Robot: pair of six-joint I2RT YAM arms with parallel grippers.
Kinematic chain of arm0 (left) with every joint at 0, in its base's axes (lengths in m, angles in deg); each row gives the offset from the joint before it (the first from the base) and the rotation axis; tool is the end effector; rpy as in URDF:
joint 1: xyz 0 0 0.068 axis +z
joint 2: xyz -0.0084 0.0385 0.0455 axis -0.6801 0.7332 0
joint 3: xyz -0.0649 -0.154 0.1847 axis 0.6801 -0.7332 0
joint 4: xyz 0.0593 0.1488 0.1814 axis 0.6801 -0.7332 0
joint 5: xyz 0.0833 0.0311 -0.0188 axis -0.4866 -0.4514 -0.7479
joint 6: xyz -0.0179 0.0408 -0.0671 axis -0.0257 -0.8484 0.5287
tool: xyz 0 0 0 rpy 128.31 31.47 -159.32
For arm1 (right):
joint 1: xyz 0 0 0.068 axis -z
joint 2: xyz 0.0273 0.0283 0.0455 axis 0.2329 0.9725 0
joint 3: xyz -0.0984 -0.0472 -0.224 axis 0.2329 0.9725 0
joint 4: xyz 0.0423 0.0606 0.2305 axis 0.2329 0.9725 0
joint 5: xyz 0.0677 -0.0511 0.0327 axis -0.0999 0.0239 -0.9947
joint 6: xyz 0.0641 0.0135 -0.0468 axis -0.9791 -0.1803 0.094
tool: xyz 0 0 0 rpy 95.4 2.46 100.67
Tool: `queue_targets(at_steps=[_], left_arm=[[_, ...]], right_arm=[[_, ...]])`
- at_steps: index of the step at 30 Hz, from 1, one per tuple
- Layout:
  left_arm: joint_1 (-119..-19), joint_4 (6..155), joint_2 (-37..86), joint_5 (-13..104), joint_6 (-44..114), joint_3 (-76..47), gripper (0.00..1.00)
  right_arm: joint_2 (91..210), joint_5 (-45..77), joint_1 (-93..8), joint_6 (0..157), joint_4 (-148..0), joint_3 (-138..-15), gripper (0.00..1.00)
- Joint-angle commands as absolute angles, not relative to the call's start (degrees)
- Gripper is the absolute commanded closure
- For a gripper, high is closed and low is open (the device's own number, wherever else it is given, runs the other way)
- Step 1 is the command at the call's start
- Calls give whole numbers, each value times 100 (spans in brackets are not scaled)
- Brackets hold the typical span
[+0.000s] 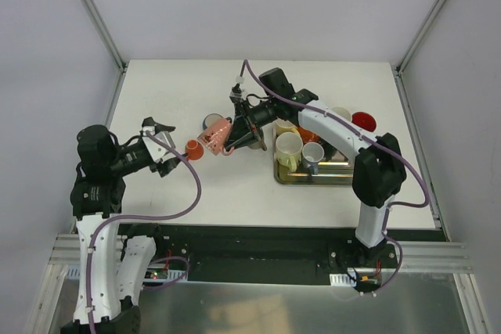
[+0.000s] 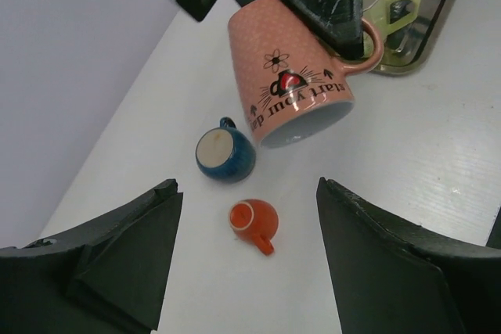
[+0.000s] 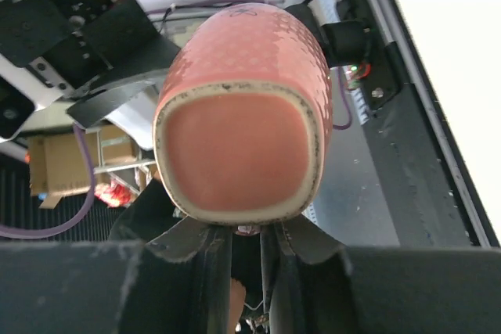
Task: Turn the mug right side up
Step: Turn over the cup at the center of the board.
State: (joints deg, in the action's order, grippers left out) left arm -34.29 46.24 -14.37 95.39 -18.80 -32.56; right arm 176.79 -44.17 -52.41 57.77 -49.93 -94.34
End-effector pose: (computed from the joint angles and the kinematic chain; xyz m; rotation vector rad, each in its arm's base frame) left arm 0.1357 -0.0393 0.3559 1.1093 1.2892 -0.2517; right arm 0.2726 0.3031 0.2832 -0.9799 2.2190 1.9109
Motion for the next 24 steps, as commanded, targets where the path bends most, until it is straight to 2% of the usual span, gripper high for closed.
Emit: queue_targets(at_steps=[1, 6, 9, 11, 15, 16, 17, 19, 22, 24], left_arm=[[-4203, 5263, -1235, 9487, -2468, -3262, 28], [-5346, 5640, -962, 8494, -2609, -3366, 33], [-5743, 6246, -909, 7993, -2478, -3542, 45], [-5928, 6467, -839, 7763, -2477, -3561, 64], [-6025, 6467, -646, 7596, -2398, -3490, 93], [-6034, 6476, -611, 7578, -2372, -3490, 99], [-6043, 6468, -593, 7561, -2293, -3499, 100], [-6060, 6459, -584, 7534, -2109, -3490, 100], [-6060, 5987, -575, 7508, -1889, -3307, 100], [-6060, 5346, -470, 7543, -1853, -3034, 100]], right_arm=[[17440, -5451, -5328, 5122, -6042, -9570, 100], [17431, -5610, -5381, 4902, -6218, -9491, 100], [17414, -5645, -5381, 4867, -6245, -9412, 100], [17414, -5645, -5381, 4849, -6253, -9386, 100], [17422, -5592, -5346, 4797, -6245, -9350, 98], [17457, -5557, -5337, 4796, -6253, -9333, 89], [17440, -5514, -5285, 4788, -6253, -9298, 77], [17431, -5382, -5119, 4770, -6253, -9210, 35], [17283, -5084, -4802, 5163, -5807, -9209, 1], [17107, -4768, -4591, 5646, -5333, -9297, 1]])
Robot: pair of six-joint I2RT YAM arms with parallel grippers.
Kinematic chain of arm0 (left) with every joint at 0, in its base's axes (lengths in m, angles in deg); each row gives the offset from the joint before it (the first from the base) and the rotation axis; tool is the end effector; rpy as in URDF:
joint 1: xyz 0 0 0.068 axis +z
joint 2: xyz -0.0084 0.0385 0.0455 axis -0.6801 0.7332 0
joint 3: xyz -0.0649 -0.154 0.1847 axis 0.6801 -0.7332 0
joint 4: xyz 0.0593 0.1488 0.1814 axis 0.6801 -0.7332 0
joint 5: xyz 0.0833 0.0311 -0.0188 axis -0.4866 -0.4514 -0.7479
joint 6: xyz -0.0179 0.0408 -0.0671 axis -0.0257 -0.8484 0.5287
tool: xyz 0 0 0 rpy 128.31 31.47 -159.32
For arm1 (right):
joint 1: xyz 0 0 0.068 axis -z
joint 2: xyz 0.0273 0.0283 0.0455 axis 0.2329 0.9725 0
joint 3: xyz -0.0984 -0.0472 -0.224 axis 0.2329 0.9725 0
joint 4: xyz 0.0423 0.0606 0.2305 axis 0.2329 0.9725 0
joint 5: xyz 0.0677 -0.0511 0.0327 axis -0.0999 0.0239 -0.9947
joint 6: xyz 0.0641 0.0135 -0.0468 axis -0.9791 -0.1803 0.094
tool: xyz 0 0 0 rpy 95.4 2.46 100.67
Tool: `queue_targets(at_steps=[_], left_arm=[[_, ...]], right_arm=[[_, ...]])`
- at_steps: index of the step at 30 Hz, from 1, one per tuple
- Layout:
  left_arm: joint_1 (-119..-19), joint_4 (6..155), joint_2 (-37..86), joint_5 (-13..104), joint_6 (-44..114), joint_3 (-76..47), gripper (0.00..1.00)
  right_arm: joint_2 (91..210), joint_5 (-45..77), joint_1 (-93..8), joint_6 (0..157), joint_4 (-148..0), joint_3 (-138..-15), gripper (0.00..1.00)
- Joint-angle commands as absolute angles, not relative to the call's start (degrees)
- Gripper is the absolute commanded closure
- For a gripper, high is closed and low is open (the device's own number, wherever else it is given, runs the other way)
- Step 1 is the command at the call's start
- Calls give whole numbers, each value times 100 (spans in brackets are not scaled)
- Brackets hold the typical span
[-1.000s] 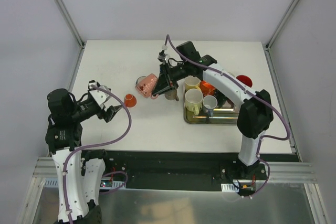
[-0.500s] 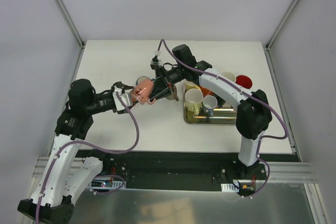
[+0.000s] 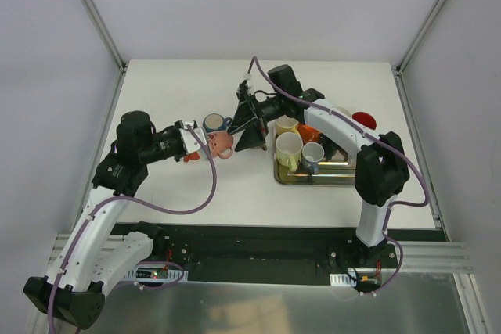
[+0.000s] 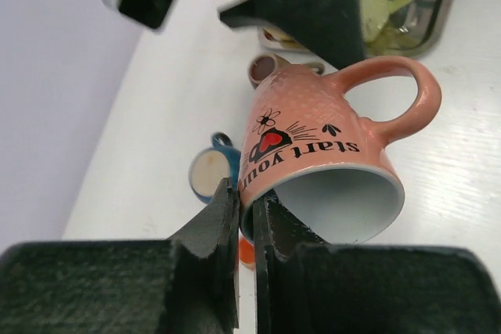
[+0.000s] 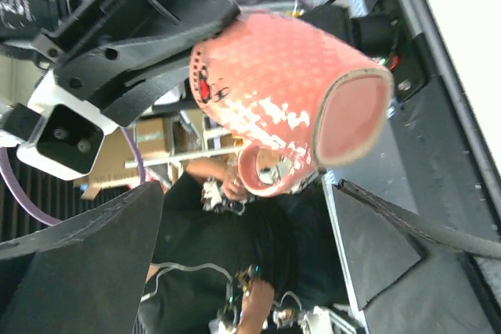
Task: Turn the mug right side up
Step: Turn over the cup at the center of the board.
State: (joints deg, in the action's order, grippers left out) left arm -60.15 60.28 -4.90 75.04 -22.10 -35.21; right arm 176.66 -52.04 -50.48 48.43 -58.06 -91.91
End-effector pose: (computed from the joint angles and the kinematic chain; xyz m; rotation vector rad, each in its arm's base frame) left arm 0.1737 -0.0988 0.3422 1.2739 1.1784 -0.2182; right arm 0.2790 0.2947 0.2872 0.9212 -2.1440 -2.0426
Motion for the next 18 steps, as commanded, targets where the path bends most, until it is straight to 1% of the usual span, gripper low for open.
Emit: queue_targets(at_steps=[1, 3, 4, 6, 8, 10, 12, 14, 15, 18], left_arm=[[-6060, 5003, -391, 7543, -1862, -2911, 100], [-6060, 4011, -163, 7586, -2054, -2595, 100], [-6060, 3571, -23, 7578, -2099, -2472, 100], [-6060, 2981, 215, 7482, -2160, -2374, 100], [-6086, 2523, 443, 7359, -2143, -2356, 100], [-6191, 2346, 672, 7104, -2064, -2383, 100], [-6306, 2328, 909, 6815, -1950, -2453, 100], [-6411, 2319, 1216, 6568, -1775, -2462, 100], [-6447, 2328, 1375, 6489, -1678, -2444, 100], [-6526, 2319, 2042, 6409, -1195, -2296, 100]], right_arm=[[17002, -4583, -4512, 5893, -5113, -9341, 1], [16773, -3996, -4380, 6716, -4376, -9569, 1], [16650, -3262, -4379, 7182, -3772, -9692, 1], [16282, -1776, -4432, 8167, -3206, -9877, 1], [15834, -369, -4415, 8792, -3220, -9660, 1], [15167, 417, -4283, 8997, -3877, -8924, 1], [14367, 830, -4204, 9007, -4755, -8045, 1], [13865, 877, -4195, 8945, -5153, -7419, 1], [13758, 668, -4195, 8988, -5103, -7251, 1], [13591, -465, -4238, 9487, -4419, -7101, 1]])
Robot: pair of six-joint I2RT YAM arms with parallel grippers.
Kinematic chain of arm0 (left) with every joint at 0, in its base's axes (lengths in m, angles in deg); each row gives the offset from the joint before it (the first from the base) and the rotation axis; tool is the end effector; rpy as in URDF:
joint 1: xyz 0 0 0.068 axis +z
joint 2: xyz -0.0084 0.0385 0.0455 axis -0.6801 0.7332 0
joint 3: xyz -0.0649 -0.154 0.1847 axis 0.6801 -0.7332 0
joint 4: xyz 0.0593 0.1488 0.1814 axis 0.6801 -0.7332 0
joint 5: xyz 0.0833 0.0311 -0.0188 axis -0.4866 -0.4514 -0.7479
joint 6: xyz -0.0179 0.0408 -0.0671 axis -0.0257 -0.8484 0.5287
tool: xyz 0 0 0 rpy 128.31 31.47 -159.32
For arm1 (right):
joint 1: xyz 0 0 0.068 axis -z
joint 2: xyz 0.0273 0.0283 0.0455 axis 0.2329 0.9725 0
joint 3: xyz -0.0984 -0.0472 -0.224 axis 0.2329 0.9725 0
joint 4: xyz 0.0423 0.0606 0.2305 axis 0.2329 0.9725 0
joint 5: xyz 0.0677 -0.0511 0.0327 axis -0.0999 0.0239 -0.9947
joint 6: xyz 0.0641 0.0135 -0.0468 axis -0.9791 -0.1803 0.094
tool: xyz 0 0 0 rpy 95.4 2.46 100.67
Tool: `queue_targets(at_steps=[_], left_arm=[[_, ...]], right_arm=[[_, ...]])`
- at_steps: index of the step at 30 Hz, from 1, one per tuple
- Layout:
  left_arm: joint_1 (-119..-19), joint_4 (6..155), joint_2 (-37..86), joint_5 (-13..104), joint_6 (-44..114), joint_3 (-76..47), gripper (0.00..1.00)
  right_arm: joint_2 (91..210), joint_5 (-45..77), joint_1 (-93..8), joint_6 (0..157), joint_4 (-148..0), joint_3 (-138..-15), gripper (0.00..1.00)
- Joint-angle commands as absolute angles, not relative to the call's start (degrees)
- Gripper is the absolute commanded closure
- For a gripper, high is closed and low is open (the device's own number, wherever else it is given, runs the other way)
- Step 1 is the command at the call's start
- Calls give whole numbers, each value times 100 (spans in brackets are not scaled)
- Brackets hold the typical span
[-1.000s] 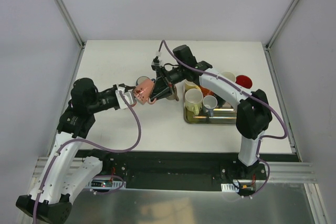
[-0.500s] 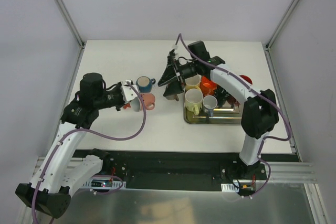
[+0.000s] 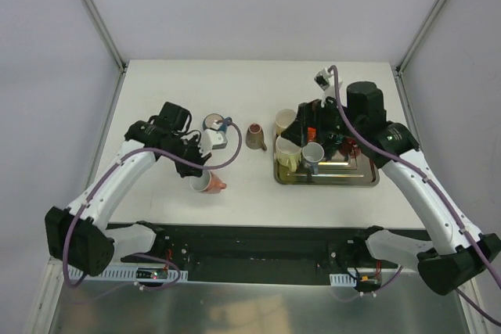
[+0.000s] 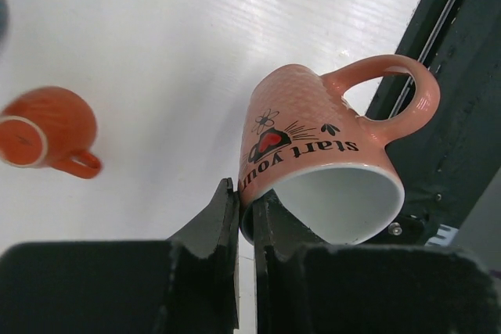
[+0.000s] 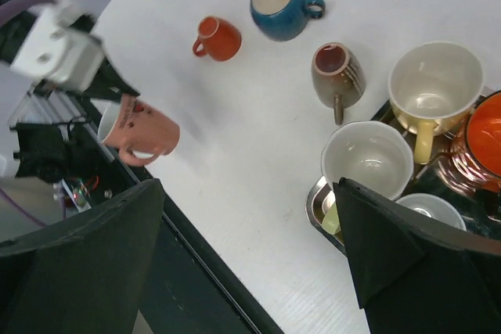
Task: Turn the mug right side up
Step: Turn over the cup at the center of the board, then place the cup on the tray.
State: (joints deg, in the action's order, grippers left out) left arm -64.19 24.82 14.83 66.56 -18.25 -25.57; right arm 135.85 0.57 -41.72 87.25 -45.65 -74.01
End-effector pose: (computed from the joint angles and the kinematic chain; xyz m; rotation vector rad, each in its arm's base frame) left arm 0.1933 -0.1121 0.2623 1.4473 1.9829 -0.5010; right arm 0.2236 0.1512 0.3664 -0.7785 1.8291 0.6939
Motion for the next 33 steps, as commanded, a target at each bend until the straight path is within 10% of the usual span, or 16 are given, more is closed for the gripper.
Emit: queue_targets(at_steps=[1, 13, 33], left_arm=[[-6543, 2319, 2253, 6400, -994, -2217, 100], [-6658, 2354, 3424, 6383, 37, -1662, 100], [-6983, 2152, 3486, 6515, -174, -1082, 100]], right_arm=[[13521, -781, -4326, 9864, -4112, -7039, 1], [13625, -11, -6048, 12758, -3985, -6643, 13], [15884, 534, -7244, 13331, -5585, -7434, 28]])
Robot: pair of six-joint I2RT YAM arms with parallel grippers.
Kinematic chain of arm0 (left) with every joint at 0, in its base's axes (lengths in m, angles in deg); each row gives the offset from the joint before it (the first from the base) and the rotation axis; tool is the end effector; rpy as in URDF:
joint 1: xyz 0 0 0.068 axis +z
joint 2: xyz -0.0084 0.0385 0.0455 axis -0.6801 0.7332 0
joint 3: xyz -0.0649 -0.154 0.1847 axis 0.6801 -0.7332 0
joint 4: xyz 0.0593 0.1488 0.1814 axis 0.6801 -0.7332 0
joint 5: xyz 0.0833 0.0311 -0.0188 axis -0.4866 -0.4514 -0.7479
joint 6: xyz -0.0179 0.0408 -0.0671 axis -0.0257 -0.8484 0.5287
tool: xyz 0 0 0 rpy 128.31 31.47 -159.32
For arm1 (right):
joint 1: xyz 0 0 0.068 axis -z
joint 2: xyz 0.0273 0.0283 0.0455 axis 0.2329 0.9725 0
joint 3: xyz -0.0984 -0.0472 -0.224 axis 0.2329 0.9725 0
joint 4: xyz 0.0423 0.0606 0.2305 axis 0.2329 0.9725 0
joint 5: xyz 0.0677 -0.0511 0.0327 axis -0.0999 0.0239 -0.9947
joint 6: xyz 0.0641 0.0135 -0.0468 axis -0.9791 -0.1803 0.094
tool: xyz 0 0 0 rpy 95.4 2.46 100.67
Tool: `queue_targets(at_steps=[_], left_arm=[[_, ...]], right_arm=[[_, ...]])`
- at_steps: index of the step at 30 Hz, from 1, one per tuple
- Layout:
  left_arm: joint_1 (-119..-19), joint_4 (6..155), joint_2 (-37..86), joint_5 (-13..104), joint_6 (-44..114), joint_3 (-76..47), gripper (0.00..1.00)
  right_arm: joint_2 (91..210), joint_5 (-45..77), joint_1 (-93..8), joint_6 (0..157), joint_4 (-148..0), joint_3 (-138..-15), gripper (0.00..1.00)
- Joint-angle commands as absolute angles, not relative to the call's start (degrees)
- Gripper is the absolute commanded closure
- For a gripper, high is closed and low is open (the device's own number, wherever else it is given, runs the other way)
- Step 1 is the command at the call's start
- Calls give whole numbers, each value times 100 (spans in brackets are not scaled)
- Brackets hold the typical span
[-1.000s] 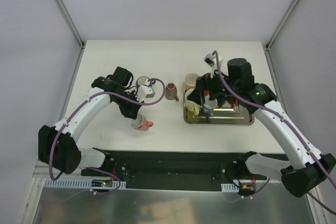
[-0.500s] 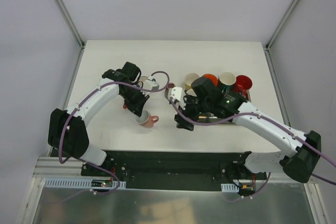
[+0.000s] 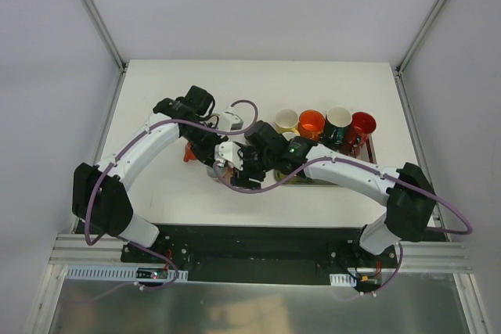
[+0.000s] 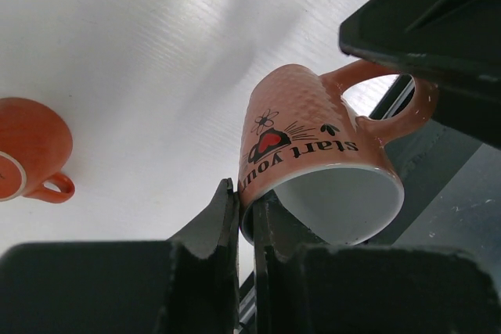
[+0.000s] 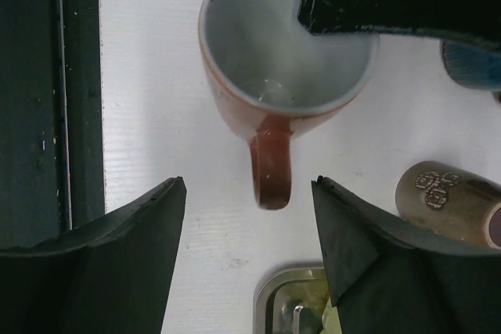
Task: Turn the mug right side up
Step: Place the cup on the tray.
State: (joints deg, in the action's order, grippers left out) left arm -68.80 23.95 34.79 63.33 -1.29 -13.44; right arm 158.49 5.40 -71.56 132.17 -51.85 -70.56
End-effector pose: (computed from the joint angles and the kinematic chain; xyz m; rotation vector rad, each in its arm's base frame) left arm 0.2454 -0.1535 0.2405 1.2657 2.3432 -0.6215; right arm 0.1675 0.3104 0.2407 -1.9240 1.2646 0.4685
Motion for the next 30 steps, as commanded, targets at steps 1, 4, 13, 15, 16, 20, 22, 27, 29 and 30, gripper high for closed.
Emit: queue_targets(at_steps=[1, 4, 13, 15, 16, 20, 22, 27, 29, 30], left_arm=[[-6992, 2135, 3486, 6506, -192, -1065, 100], [-7009, 2126, 3486, 6462, -201, -1047, 100], [-7018, 2126, 3529, 6401, -113, -871, 100], [-7018, 2134, 3512, 6260, -34, -854, 100], [-7010, 2152, 3503, 6138, 71, -853, 89], [-6922, 2257, 3328, 5855, 501, -854, 39], [-6747, 2319, 3153, 6091, 712, -827, 29], [-5991, 2556, 2678, 7023, 1504, -801, 17], [-5911, 2556, 2546, 6998, 1470, -818, 17], [-5911, 2548, 2493, 6902, 1391, -844, 17]], right_arm=[[15910, 534, -7262, 13365, -5577, -7460, 30], [16016, 499, -7323, 13453, -5533, -7592, 37], [16289, 621, -7420, 13779, -5436, -7619, 89], [16210, 735, -7429, 13770, -5515, -7505, 100], [16149, 797, -7420, 13761, -5533, -7444, 100], [15658, 1052, -7368, 13648, -5699, -7101, 100], [15324, 1140, -7315, 13481, -5709, -6899, 100], [14199, 1280, -7139, 12858, -5209, -6538, 100], [13655, 1394, -7008, 12524, -4980, -6442, 100], [13400, 1465, -6911, 12357, -4805, -6406, 100]])
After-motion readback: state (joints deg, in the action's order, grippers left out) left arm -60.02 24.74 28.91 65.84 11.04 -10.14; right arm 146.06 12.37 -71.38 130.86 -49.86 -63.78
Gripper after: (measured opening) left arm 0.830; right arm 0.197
